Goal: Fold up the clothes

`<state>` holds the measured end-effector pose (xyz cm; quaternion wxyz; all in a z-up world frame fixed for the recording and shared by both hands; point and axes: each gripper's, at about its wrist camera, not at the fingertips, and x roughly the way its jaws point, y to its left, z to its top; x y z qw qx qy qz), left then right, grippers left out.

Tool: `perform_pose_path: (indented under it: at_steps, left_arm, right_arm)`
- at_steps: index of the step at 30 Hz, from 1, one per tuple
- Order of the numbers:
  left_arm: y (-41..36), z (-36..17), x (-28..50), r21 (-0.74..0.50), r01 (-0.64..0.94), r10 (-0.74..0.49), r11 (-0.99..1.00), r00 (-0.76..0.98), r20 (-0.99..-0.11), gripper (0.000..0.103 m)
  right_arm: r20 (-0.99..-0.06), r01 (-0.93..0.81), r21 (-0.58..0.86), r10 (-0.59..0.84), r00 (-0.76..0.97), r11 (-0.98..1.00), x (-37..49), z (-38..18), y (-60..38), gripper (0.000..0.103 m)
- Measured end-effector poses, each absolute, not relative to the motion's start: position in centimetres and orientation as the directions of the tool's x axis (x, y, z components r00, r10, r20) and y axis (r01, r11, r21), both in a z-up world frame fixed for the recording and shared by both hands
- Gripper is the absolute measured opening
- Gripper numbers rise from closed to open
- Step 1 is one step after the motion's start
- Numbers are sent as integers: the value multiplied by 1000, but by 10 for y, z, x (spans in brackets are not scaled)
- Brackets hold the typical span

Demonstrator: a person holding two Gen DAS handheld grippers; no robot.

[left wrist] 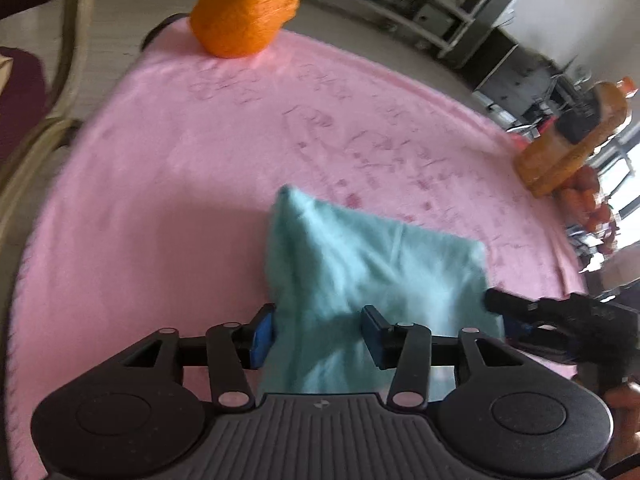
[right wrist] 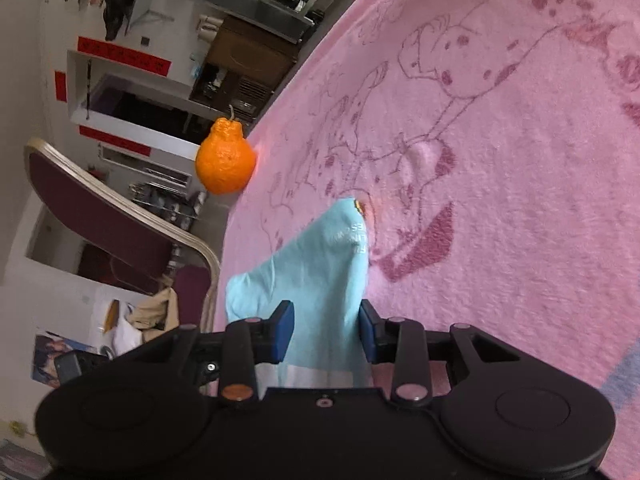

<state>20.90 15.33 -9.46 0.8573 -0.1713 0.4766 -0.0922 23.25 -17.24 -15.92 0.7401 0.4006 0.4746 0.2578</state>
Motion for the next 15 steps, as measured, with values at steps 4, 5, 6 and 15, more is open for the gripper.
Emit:
perform_pose_path:
  at_steps: [4, 5, 6, 15]
  left_arm:
    - [152, -99, 214, -443, 27, -383, 896, 552, -741, 44]
    - [150, -99, 214, -446, 28, -385, 895, 553, -739, 43]
    - [148, -99, 214, -445, 28, -385, 895, 555, -738, 39]
    - [103, -58, 171, -209, 48, -186, 977, 674, -714, 9]
  right_arm:
    - [-482, -27, 841, 771, 416, 541, 237, -161, -166, 34]
    - [-479, -34, 841, 773, 415, 539, 238, -161, -164, 34]
    - [-476, -40, 842, 775, 415, 538, 239, -162, -162, 31]
    - [-590, -156, 649, 623, 514, 744, 215, -123, -140, 6]
